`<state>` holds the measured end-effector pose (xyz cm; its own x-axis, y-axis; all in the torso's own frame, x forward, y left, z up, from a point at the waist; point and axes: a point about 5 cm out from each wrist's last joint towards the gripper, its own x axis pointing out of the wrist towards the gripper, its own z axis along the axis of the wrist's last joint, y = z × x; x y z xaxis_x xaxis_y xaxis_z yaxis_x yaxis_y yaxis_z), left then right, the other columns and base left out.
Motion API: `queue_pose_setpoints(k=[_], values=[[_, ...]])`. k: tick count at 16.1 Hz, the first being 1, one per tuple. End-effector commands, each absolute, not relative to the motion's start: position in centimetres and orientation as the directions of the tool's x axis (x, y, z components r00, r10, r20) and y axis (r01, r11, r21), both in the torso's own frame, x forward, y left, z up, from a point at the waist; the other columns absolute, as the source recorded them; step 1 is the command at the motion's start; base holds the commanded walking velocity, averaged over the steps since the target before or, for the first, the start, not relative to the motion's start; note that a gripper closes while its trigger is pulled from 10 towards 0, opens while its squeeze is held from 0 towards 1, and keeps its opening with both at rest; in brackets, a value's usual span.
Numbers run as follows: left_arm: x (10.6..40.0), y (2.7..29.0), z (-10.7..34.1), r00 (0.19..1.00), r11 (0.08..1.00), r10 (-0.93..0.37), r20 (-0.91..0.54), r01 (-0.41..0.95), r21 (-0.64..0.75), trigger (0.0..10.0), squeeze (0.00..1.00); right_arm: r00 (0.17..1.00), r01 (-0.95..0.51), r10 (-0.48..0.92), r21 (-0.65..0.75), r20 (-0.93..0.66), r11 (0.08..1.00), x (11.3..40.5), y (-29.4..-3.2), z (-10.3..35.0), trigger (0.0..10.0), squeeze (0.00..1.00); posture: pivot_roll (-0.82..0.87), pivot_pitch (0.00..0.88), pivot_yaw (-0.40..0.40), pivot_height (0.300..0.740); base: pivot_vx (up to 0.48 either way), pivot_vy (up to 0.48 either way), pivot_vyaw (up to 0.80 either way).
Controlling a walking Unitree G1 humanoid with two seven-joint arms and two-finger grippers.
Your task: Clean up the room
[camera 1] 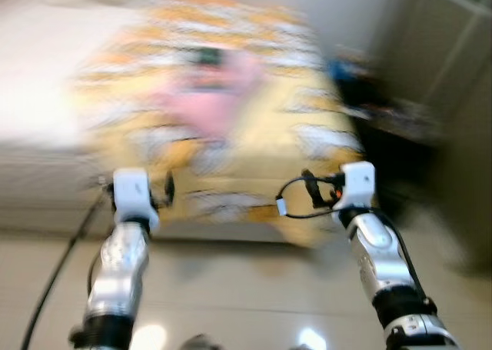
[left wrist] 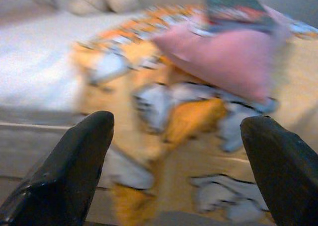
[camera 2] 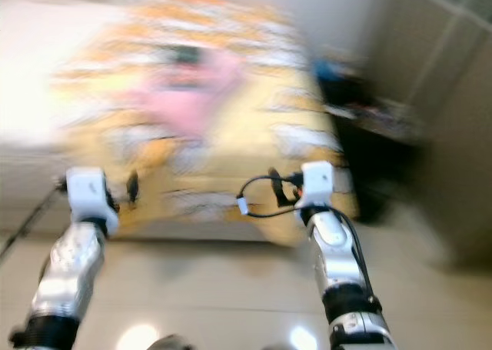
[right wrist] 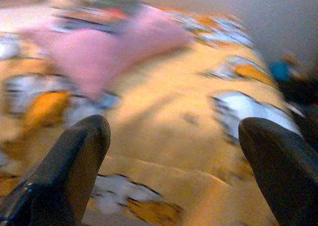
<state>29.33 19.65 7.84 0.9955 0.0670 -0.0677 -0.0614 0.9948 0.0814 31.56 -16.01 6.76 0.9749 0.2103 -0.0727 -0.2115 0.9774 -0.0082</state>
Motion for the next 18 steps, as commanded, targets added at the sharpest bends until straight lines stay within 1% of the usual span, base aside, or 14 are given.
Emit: queue_pose_setpoints(k=[1, 2, 4, 5, 6, 7, 8, 9, 11, 13, 15, 16, 17, 18], values=[[29.2, 18.7, 7.1, 0.995, 0.997, 0.019, -0.096, -0.012, 0.071, 10.0, 0.0, 0.977, -0.195, 0.191, -0.029, -0.09, 0.98, 31.4, -16.6, 6.4, 10.0, 1.0, -0.02, 0.0, 0.001, 0.736, 0.0, 0.48, 0.0], [29.0, 18.6, 6.9, 0.995, 0.996, 0.004, -0.1, 0.005, 0.085, 10.0, 0.0, 0.979, -0.183, 0.18, -0.02, -0.095, 0.983, 31.5, -16.6, 6.4, 10.0, 0.0, -0.02, 0.0, 0.003, 0.736, 0.0, 0.48, 0.0], [29.0, 18.0, 6.5, 0.994, 0.997, -0.015, -0.105, 0.022, 0.069, 10.0, 0.0, 0.977, -0.18, 0.176, -0.02, -0.123, 0.983, 31.4, -16.3, 5.9, 10.0, 0.0, -0.02, 0.0, 0.002, 0.736, 0.0, 0.48, -0.63], [29.0, 18.1, 6.6, 0.995, 0.995, -0.006, -0.098, 0.017, 0.102, 10.0, 0.0, 0.978, -0.178, 0.176, -0.009, -0.111, 0.984, 31.4, -16.3, 5.8, 10.0, 0.0, -0.01, 0.0, 0.001, 0.736, 0.0, 0.48, -0.74], [28.9, 18.2, 6.2, 0.991, 0.986, 0.027, -0.128, -0.006, 0.166, 10.0, 0.0, 0.976, -0.184, 0.181, -0.013, -0.118, 0.983, 31.4, -16.0, 5.7, 10.0, 0.0, 0.0, 0.0, 0.0, 0.736, 0.0, 0.0, 0.0], [28.7, 18.1, 6.7, 0.995, 0.994, 0.01, -0.095, 0.0, 0.105, 10.0, 0.0, 0.977, -0.186, 0.184, -0.007, -0.109, 0.983, 31.3, -15.9, 5.7, 10.0, 0.0, 0.0, 0.0, -0.002, 0.736, 0.0, 0.0, 0.0], [28.7, 18.2, 7.0, 0.996, 0.999, 0.024, -0.081, -0.021, 0.035, 10.0, 0.0, 0.976, -0.19, 0.19, 0.002, -0.103, 0.982, 31.1, -15.9, 5.6, 10.0, 0.0, 0.0, 0.0, -0.008, 0.736, 0.446, 0.0, 0.0], [29.0, 17.5, 7.6, 0.998, 0.999, -0.014, -0.055, 0.016, 0.037, 10.0, 0.0, 0.974, -0.199, 0.199, 0.008, -0.107, 0.98, 30.9, -15.7, 5.5, 10.0, 0.0, 0.01, 0.0, -0.014, 0.736, 0.45, 0.0, 0.0], [28.8, 17.4, 7.5, 0.998, 0.998, -0.021, -0.065, 0.025, 0.057, 10.0, 0.0, 0.97, -0.206, 0.209, 0.04, -0.121, 0.978, 30.5, -15.5, 5.1, 10.0, 0.0, 0.02, 0.0, -0.018, 0.736, 0.45, 0.0, 0.0], [25.9, 18.2, 6.1, 0.991, 0.994, -0.064, -0.117, 0.074, 0.081, 10.0, 0.0, 0.96, -0.239, 0.232, -0.031, -0.154, 0.97, 27.2, -16.5, 3.8, 10.0, 0.0, 0.03, 0.0, -0.012, 0.736, 0.444, 0.0, 0.0], [22.0, 18.1, 3.4, 0.955, 0.974, -0.204, -0.214, 0.22, 0.052, 10.0, 0.0, 0.947, -0.25, 0.234, -0.049, -0.218, 0.967, 23.8, -18.2, 2.3, 10.0, 0.0, 0.03, 0.0, 0.003, 0.736, 0.439, 0.0, 0.0], [22.8, 18.6, 3.5, 0.976, 0.992, -0.124, -0.181, 0.127, 0.004, 10.0, 0.0, 0.955, -0.228, 0.21, -0.068, -0.211, 0.971, 23.2, -19.1, 2.2, 10.0, 0.0, 0.02, 0.0, 0.006, 0.736, 0.435, 0.0, 0.0], [23.6, 18.8, 4.0, 0.985, 0.997, -0.075, -0.157, 0.07, -0.034, 10.0, 0.0, 0.962, -0.2, 0.186, -0.051, -0.2, 0.979, 23.6, -19.3, 2.3, 10.0, 0.0, 0.0, 0.0, 0.011, 0.736, 0.435, 0.0, 0.0], [24.3, 18.5, 4.7, 0.989, 0.997, -0.071, -0.126, 0.066, -0.036, 10.0, 0.0, 0.968, -0.172, 0.163, -0.034, -0.189, 0.984, 24.6, -19.2, 2.6, 10.0, 0.0, 0.0, 0.0, 0.011, 0.736, 0.435, 0.0, 0.0]])
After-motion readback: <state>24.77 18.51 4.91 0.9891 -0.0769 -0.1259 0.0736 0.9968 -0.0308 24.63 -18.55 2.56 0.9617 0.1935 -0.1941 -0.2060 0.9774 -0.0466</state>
